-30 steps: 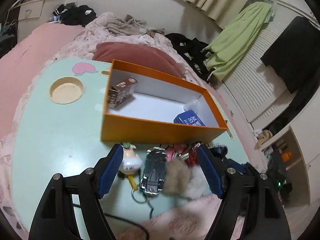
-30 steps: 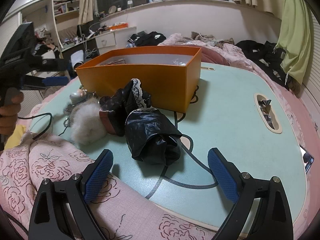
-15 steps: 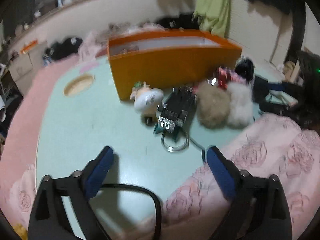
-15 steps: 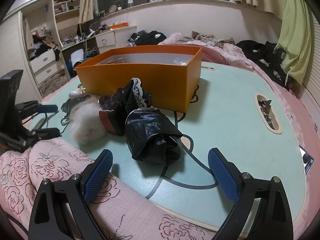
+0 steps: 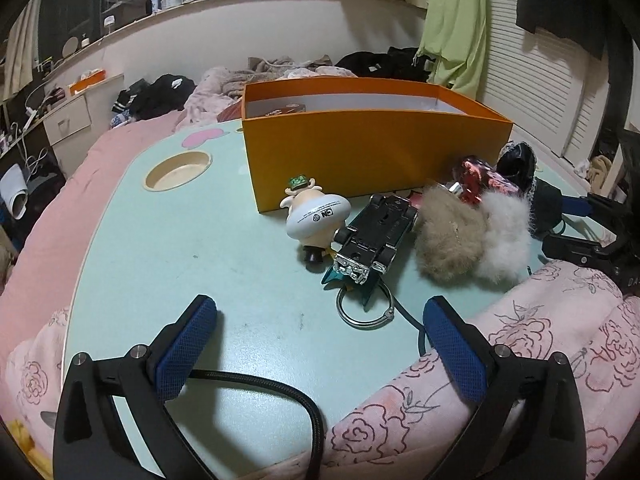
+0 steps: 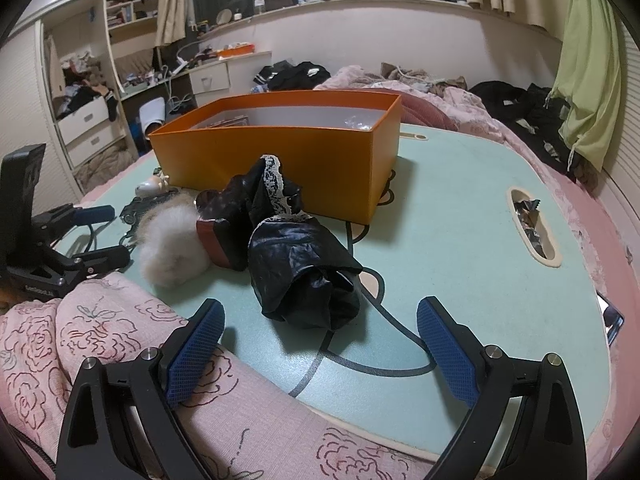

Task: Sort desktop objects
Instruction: 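Grasp the brown printed packet in the box with the right gripper and set it on the table, then grasp the clear plastic bag in the box with the left gripper and place it on the table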

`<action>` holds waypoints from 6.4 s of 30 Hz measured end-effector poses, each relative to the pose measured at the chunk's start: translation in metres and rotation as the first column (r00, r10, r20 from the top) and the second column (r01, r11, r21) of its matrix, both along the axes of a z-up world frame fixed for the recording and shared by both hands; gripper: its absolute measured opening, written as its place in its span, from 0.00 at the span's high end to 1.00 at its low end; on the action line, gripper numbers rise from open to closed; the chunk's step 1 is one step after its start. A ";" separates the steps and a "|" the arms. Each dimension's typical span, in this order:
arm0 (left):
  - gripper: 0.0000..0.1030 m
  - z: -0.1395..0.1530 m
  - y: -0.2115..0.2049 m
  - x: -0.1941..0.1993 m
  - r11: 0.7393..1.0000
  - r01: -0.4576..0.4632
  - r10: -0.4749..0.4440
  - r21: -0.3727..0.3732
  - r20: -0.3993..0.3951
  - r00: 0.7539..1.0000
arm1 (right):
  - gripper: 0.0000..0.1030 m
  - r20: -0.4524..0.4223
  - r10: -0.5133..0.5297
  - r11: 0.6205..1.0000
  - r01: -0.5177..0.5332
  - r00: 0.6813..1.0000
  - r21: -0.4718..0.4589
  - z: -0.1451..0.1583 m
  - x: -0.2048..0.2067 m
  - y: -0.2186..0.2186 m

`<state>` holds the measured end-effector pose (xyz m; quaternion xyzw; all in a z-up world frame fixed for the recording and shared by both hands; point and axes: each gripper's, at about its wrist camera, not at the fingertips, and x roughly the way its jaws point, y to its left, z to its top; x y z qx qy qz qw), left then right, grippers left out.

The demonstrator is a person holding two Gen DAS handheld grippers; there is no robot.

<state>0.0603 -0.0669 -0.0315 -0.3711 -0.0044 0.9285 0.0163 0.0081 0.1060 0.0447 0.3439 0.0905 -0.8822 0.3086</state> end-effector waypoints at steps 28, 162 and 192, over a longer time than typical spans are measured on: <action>0.00 -0.001 -0.004 0.007 1.000 -0.011 0.013 0.023 -0.048 0.999 | 0.38 0.624 -0.101 0.958 0.244 0.775 -0.148 0.046 -0.190 -0.190; 0.82 0.139 0.067 -0.168 0.908 0.211 -0.250 0.362 0.065 0.966 | 0.00 -0.008 0.006 0.997 -0.006 1.000 0.080 -0.010 -0.008 0.000; 0.73 0.070 0.003 0.000 0.870 0.093 -0.124 0.483 0.032 0.992 | 0.00 -0.008 0.040 0.996 -0.039 0.999 0.076 -0.011 -0.008 -0.004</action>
